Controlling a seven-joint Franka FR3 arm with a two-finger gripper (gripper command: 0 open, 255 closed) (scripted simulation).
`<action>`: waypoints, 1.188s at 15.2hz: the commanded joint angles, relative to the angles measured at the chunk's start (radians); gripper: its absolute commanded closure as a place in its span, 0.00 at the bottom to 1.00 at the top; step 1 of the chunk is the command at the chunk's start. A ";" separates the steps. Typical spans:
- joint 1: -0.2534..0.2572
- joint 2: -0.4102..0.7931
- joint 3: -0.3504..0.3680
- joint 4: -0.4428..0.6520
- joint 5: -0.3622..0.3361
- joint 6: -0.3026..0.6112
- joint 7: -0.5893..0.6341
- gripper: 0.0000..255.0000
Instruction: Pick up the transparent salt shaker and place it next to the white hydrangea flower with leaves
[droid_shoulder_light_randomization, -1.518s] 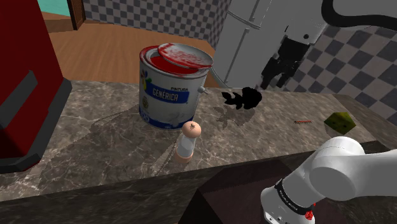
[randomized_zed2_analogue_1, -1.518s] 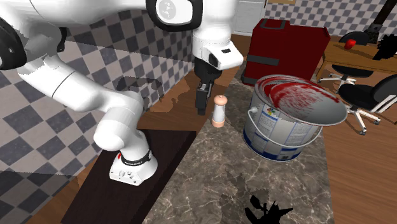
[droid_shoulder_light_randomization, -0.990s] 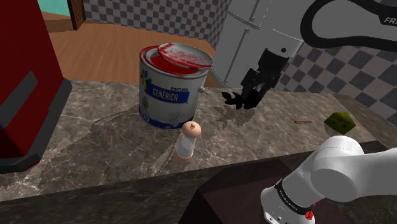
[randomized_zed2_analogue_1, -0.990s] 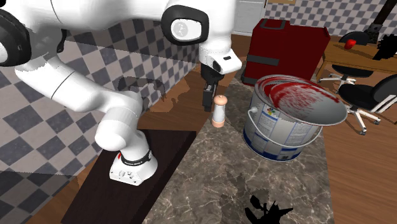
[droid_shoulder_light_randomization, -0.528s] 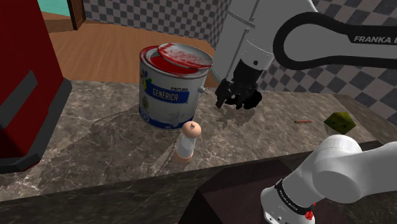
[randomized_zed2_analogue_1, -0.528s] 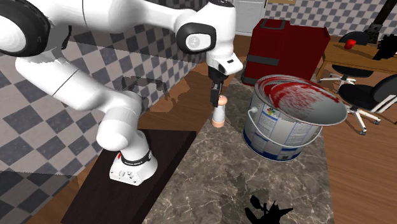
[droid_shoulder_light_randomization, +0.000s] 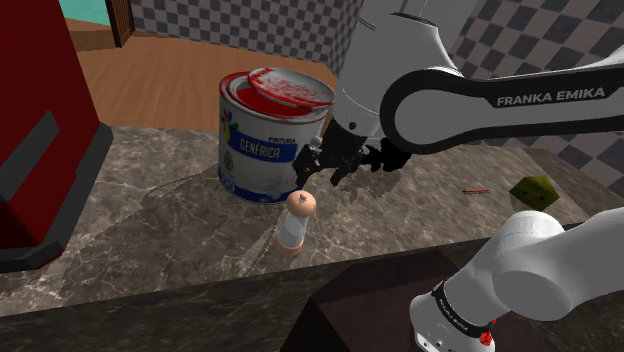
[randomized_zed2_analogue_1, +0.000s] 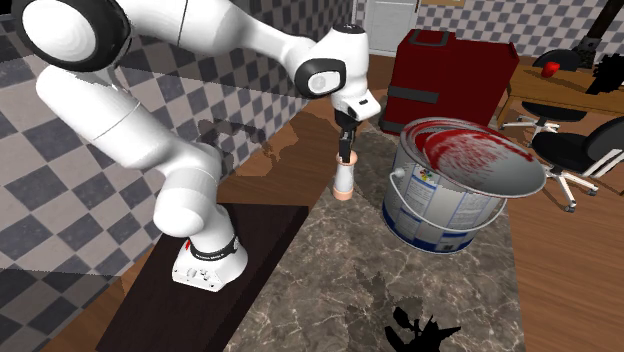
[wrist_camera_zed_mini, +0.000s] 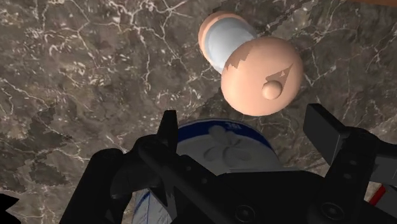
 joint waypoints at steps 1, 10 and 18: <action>0.001 0.060 0.038 0.029 -0.002 0.056 0.042 0.00; -0.003 0.136 0.064 -0.014 -0.007 0.174 0.051 0.00; -0.003 0.136 0.064 -0.014 -0.007 0.174 0.051 1.00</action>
